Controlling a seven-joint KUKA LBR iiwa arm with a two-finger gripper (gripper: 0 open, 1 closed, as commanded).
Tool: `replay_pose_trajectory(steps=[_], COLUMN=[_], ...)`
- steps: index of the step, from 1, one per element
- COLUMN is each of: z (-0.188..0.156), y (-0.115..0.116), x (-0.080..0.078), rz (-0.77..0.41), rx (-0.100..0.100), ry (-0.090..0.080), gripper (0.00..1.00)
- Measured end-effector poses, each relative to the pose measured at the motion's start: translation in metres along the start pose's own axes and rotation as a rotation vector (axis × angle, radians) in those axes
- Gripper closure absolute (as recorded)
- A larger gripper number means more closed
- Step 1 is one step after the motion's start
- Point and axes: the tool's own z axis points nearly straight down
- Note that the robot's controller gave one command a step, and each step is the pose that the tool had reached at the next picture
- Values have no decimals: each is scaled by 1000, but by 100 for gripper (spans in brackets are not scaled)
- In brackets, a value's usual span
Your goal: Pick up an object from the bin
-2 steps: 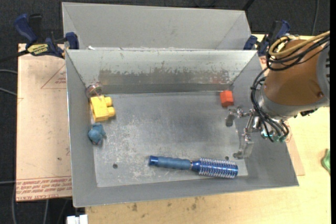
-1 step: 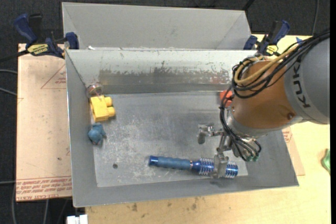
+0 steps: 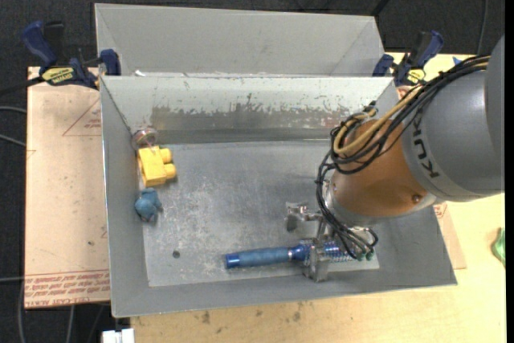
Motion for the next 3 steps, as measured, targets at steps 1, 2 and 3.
replay_pose_trajectory(steps=[1, 2, 3], z=[1, -121, -204], y=[0, 5, -1], x=[5, -3, -21], rz=[-1, 33, 62], rx=[-2, -1, 0], ry=[19, 11, 7], gripper=[100, 100, 100])
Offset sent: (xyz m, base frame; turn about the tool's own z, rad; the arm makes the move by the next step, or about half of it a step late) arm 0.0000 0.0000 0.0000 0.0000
